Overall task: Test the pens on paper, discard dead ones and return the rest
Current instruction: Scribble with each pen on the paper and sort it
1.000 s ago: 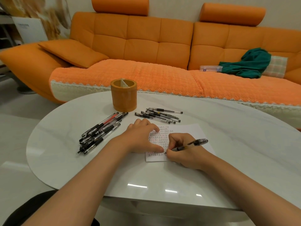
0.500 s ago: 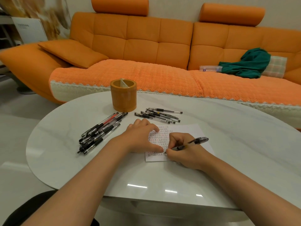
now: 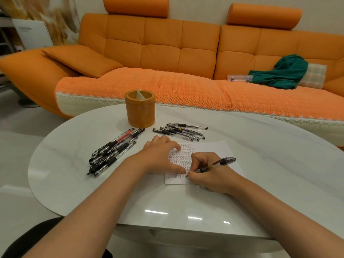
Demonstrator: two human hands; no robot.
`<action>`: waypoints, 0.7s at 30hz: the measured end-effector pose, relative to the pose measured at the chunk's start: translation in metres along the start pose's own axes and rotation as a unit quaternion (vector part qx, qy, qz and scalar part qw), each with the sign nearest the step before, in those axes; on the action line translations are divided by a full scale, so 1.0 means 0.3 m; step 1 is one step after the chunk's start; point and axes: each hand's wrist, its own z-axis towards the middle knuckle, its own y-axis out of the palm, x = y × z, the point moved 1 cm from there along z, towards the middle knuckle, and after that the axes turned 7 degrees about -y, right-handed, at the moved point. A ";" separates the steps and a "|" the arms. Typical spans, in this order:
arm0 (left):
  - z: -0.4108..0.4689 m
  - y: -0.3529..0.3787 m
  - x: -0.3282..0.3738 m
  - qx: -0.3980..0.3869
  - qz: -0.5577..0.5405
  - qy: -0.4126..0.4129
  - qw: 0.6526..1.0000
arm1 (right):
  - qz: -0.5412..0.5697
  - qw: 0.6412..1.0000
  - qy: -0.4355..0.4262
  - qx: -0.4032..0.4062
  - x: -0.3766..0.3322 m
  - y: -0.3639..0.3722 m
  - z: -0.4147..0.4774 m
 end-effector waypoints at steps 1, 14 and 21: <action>0.000 -0.001 0.001 0.000 0.001 -0.001 1.000 | 0.003 1.000 0.001 0.000 0.000 0.000 -0.002; -0.011 -0.003 0.006 -0.003 0.003 -0.008 1.000 | 0.115 0.989 0.036 0.090 -0.010 -0.028 0.004; -0.020 -0.004 -0.002 -0.001 -0.005 0.004 1.000 | 0.128 0.984 0.009 0.125 -0.025 -0.035 0.001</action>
